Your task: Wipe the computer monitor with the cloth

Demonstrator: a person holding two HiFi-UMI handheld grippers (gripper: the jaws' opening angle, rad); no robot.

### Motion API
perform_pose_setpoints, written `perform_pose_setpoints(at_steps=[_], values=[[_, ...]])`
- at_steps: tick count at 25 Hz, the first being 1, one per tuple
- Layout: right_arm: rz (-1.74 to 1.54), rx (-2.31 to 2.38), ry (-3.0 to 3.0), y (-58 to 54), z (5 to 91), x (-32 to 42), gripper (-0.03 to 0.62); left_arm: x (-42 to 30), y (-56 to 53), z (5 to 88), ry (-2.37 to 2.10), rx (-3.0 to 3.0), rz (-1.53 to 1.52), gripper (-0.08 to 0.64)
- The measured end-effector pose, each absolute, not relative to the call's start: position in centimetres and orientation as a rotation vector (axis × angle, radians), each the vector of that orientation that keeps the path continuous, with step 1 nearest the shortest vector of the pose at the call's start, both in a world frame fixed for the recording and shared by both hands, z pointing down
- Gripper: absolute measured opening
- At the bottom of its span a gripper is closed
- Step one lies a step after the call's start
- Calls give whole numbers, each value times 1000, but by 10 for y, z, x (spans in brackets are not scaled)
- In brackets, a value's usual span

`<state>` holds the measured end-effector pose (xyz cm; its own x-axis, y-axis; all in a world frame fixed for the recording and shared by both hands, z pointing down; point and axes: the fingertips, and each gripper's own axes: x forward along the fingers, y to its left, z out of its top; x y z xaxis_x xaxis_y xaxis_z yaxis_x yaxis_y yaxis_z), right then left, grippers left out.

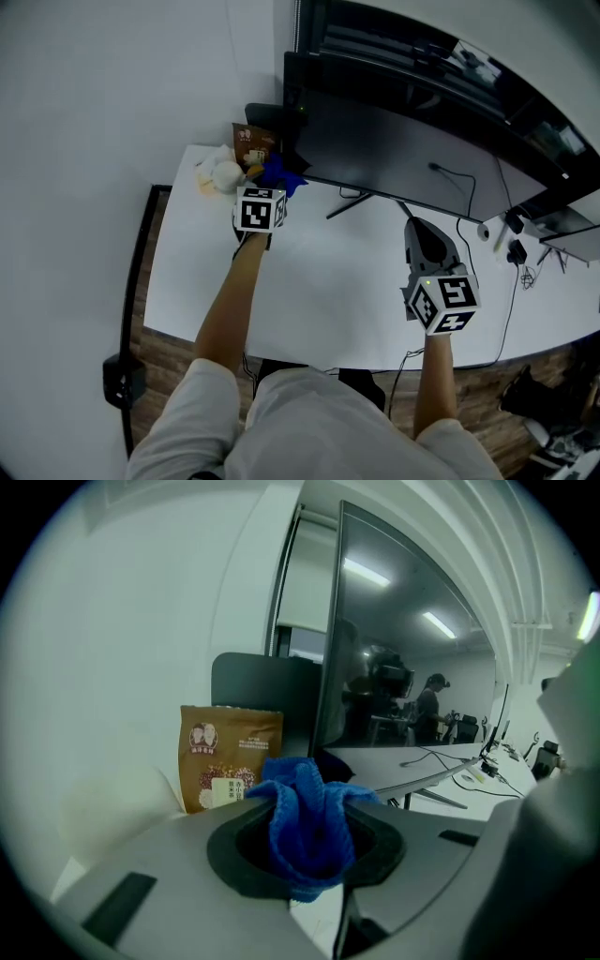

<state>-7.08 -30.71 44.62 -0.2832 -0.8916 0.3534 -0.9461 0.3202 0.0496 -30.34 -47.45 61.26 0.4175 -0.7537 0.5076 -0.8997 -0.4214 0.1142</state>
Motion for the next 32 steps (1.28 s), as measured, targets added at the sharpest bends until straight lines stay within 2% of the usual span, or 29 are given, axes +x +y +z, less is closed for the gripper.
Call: perform_pose_setpoints(at_steps=[6,13,22,32], values=[[277,1632,-2253,-302,465,-68,14,-296,-463,646,-1364,2268,554,98],[274,1651,-2229,-290,474,-46,14,-262,-463,658,-1285,2269,412,98],[296,1704,-2236,-267,480,24,14,-201,-452,646,-1307,2302,374,98],[324,1732,-2230,-263,486,126,14,-86,-431,645,-1265,2332,395,98]])
